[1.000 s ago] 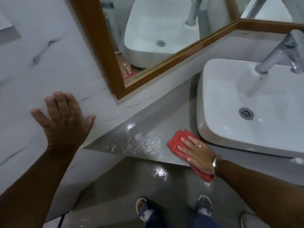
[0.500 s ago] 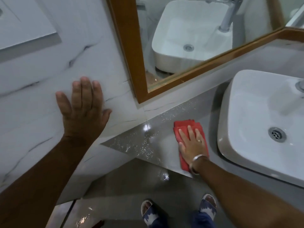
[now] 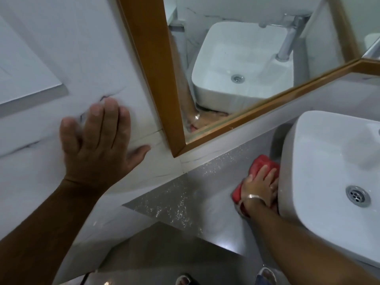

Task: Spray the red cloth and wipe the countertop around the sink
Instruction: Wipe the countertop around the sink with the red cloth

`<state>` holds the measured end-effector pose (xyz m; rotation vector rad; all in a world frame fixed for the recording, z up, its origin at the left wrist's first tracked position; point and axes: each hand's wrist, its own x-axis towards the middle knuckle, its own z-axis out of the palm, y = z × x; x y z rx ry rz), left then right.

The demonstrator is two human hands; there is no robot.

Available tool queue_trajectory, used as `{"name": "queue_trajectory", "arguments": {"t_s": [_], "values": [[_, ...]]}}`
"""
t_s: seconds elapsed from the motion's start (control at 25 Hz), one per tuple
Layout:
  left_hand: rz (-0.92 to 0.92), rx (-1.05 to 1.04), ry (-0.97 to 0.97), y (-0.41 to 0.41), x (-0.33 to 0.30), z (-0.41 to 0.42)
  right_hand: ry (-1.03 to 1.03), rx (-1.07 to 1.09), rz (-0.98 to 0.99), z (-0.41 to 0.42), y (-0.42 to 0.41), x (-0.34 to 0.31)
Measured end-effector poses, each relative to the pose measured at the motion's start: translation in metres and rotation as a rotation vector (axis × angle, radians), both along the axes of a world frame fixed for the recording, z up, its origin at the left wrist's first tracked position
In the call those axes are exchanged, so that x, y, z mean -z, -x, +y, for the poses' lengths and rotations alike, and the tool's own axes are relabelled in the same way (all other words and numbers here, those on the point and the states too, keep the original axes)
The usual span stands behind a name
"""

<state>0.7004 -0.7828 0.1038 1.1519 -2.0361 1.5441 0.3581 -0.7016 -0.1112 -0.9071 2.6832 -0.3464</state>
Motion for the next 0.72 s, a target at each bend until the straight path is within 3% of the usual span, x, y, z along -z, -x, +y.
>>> {"name": "queue_trajectory", "arguments": {"t_s": [0.08, 0.16, 0.32, 0.44, 0.48, 0.52, 0.56, 0.72], "values": [[0.007, 0.009, -0.042, -0.002, 0.003, -0.003, -0.001, 0.218, -0.173, -0.055, 0.012, -0.018], [0.015, 0.021, -0.033, -0.003, 0.007, -0.005, -0.048, 0.176, -0.113, -0.084, -0.002, -0.019], [0.006, -0.002, -0.002, -0.001, 0.006, -0.005, -0.076, -0.556, 0.158, -0.044, -0.106, 0.006], [-0.005, 0.005, -0.017, -0.001, 0.003, -0.002, -0.204, -1.494, 0.369, 0.022, -0.130, 0.014], [-0.008, 0.010, -0.024, -0.002, 0.002, -0.002, -0.140, -1.656, 0.373, 0.022, -0.119, 0.015], [-0.009, 0.021, -0.028, -0.002, 0.002, -0.003, -0.076, -1.637, 0.345, 0.015, -0.104, 0.015], [-0.007, 0.029, -0.030, -0.002, 0.002, -0.002, -0.031, -1.472, 0.326, 0.007, -0.088, 0.015], [0.003, 0.045, -0.028, -0.002, 0.004, -0.003, -0.079, -0.394, 0.163, -0.033, 0.006, 0.009]]}}
